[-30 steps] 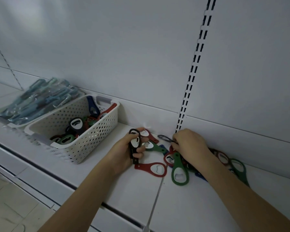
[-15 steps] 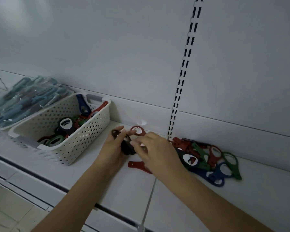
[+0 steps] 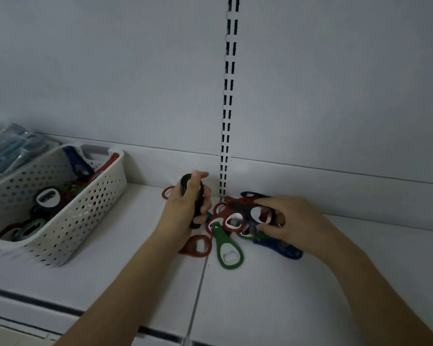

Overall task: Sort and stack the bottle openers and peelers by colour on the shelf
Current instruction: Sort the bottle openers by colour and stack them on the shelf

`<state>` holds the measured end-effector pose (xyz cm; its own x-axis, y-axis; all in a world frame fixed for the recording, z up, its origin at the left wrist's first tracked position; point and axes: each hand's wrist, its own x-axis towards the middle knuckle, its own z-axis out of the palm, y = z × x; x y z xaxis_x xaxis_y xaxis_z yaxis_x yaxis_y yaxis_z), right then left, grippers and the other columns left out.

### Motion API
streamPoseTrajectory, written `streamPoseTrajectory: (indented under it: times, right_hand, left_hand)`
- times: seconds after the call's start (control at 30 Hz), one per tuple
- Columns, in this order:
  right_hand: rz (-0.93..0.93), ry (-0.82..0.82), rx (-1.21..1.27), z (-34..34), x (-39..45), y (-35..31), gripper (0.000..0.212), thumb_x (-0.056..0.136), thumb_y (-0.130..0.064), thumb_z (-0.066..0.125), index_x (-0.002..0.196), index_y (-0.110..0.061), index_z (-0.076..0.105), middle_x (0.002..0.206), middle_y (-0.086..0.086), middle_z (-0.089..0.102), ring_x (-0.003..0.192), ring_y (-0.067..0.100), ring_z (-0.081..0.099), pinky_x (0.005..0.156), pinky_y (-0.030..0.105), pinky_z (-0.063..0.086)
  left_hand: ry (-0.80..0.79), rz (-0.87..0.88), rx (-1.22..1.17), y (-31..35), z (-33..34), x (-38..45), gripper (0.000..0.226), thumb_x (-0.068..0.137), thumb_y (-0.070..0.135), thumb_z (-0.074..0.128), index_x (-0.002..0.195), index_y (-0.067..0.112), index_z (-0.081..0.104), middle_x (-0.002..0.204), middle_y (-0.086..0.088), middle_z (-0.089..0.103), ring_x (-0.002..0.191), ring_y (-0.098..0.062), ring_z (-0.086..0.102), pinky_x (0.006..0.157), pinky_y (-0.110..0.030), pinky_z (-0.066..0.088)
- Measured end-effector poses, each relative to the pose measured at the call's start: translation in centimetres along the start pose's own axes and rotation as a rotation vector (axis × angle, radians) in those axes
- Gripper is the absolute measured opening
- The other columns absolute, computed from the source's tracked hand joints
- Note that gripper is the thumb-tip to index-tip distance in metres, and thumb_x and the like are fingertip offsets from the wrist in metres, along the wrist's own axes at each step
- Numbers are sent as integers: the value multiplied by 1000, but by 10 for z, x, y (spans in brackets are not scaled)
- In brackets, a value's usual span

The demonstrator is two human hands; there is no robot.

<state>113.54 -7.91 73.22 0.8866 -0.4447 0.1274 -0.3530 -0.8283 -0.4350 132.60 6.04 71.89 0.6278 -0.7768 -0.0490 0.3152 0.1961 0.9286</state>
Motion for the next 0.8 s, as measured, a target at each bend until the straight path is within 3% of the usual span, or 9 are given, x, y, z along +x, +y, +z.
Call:
streamPoseTrajectory:
  times: [0.23,0.3,0.37,0.43,0.5,0.57,0.63,0.73,0.8]
  right_hand:
    - [-47,270,284,-18,1,-12,30,100,-19,53,123,-36,61,93,-25,61,82,-4,59,72,7,43]
    - [-54,228,423,-26,7,-27,25,97,-20,57,120,-31,58,84,-23,63,72,0,63,69,9,47]
    - [-54,138,471,-27,19,-40,19,94,-22,63,111,-27,58,84,-15,68,71,5,66,70,15,52]
    - [-90,108,382,-20,33,-50,13,92,-23,67,104,-26,64,88,-13,69,76,5,66,71,18,53]
    - [-125,137,265,-6,44,-57,15,90,-21,69,104,-25,67,93,-14,65,77,3,63,71,18,52]
    - [-112,177,242,3,49,-59,23,91,-20,67,112,-26,64,100,-15,63,81,-1,62,73,13,51]
    - [-19,274,212,-1,49,-50,22,94,-21,62,115,-25,63,102,-14,64,85,-3,62,76,9,49]
    - [198,375,-41,-10,44,-21,13,96,-26,59,103,-19,67,94,-6,68,83,10,64,75,23,52]
    - [273,313,-220,-4,41,-8,18,95,-35,59,100,-19,67,90,-3,68,80,15,62,73,31,53]
  left_hand:
    - [-78,-206,-368,-2,0,-3,36,95,21,53,130,11,52,79,-5,50,66,-15,49,48,-24,41]
    - [-89,-247,-349,-2,-1,-4,37,91,28,57,124,11,50,86,-11,58,72,-21,58,57,-29,51]
    - [-107,-301,-272,-4,-1,-6,43,89,35,55,123,10,48,109,-20,68,94,-33,69,76,-43,59]
    - [-250,-359,-231,-4,-1,-11,47,95,42,46,128,8,48,123,-26,65,110,-42,65,90,-52,56]
    - [-371,-380,-173,-4,-1,-15,47,99,41,40,131,8,52,122,-22,67,105,-40,68,83,-45,59]
    - [-300,-365,-145,-2,-1,-16,32,100,28,48,124,7,54,103,-16,72,78,-29,70,60,-34,58]
    - [-173,-319,-169,-2,-7,-10,28,94,15,57,120,5,53,89,-14,69,61,-18,58,48,-27,49]
    - [-59,-242,-191,0,-17,-1,31,91,9,63,120,10,54,87,-11,60,59,-16,53,49,-26,46]
    - [-49,-232,-205,0,-18,-1,29,93,4,61,121,10,54,85,-10,60,61,-16,55,52,-26,48]
